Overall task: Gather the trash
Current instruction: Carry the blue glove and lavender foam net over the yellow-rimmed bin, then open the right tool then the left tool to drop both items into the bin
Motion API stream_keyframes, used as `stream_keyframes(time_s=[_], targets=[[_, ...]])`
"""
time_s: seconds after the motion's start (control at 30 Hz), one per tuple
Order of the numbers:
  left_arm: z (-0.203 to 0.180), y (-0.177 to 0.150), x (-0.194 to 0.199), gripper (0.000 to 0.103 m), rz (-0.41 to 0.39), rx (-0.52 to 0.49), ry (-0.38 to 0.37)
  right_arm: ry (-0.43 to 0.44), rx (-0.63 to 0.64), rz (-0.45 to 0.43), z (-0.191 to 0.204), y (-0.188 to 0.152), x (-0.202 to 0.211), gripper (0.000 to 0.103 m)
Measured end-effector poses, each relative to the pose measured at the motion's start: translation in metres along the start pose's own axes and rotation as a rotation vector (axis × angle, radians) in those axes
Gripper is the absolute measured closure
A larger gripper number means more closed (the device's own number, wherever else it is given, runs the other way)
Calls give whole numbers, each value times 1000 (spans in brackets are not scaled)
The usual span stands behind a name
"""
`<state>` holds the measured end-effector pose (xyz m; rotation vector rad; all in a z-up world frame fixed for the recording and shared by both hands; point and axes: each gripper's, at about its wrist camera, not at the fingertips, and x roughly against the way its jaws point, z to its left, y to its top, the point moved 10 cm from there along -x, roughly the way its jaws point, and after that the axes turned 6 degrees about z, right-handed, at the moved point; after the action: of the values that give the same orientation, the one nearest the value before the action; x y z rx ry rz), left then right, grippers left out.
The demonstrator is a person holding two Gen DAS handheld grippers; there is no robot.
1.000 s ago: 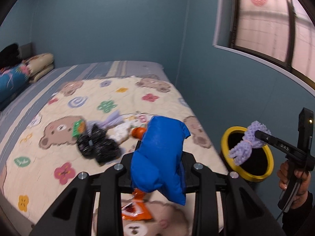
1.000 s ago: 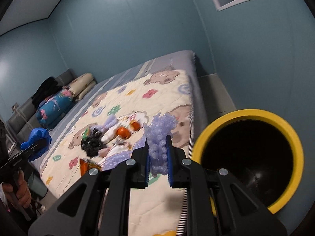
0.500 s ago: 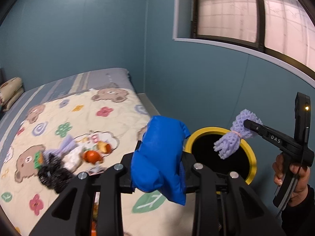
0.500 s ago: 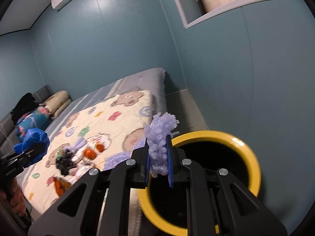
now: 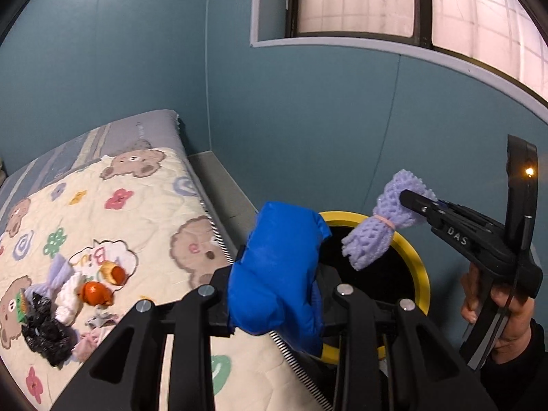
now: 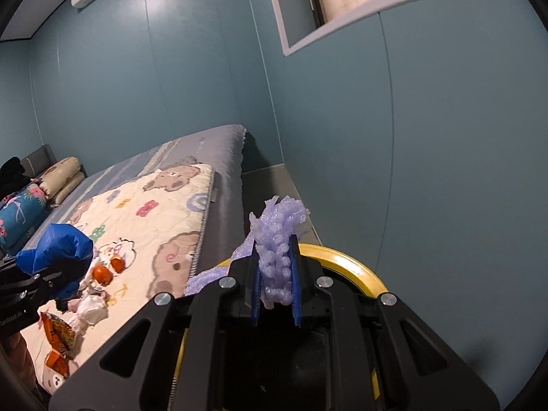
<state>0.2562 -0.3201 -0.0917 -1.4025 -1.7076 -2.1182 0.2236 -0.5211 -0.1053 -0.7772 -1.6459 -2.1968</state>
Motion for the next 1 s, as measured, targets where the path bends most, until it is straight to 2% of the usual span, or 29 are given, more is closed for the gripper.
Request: stream_keyframes(time_s=[0.53,0.63,0.7,0.83,0.9,0.97,1.0], targets=[[-29,5,-49,68,53,-6,-60,-56,-31,54,-29,-12,-40,88],[-32,6,-50,60,52,2,-67,-52,-48,57,-33,-12,-41,86],[-33,7,-49,50,45,0,-63,-64,-51,52,-36,-11,-40,84],[-34,9,-42,41,22,-3,-62,-70,-67,43,-39,-10,-36,71],[-34,12,-37,31,1,-5,-51,-77,-74,41,-42,-9,-35,68],[-33,14,-32,25,-16,-7,-37,-79,-82,42,-43,-9,-34,59],[-33,16,-29,23,-24,-10,-33,-77,-85,42,-43,-9,-33,58]])
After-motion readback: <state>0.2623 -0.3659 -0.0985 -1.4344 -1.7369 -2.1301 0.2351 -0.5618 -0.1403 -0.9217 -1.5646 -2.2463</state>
